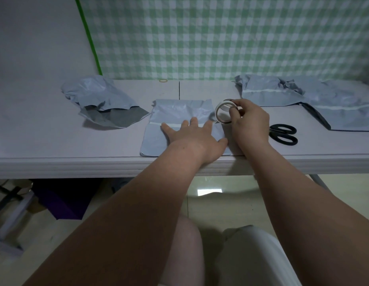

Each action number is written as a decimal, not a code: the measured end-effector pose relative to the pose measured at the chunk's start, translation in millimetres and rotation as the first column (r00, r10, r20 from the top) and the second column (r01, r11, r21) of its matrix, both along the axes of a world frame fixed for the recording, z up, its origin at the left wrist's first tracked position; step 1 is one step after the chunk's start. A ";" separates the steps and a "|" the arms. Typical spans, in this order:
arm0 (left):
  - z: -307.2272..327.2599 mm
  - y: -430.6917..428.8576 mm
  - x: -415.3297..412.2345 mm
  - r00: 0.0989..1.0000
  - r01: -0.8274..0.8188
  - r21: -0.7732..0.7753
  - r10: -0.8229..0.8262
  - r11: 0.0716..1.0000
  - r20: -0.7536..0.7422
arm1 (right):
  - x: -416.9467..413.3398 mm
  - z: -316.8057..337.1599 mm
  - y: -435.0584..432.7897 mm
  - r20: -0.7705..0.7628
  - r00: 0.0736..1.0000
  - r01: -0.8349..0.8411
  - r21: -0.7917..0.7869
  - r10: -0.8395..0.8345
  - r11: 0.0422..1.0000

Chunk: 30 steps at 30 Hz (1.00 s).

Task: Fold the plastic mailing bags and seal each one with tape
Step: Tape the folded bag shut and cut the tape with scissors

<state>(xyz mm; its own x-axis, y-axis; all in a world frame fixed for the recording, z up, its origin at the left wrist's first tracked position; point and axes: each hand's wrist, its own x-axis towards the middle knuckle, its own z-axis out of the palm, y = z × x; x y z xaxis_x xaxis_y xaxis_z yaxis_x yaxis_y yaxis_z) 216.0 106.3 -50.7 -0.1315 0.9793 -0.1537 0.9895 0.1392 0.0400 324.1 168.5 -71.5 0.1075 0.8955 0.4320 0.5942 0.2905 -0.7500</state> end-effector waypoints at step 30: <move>8.7 1.6 8.5 0.996 -0.003 -0.050 -0.001 0.999 -0.087 | 2.6 3.0 -5.3 0.190 0.977 0.090 0.021 -0.093 0.996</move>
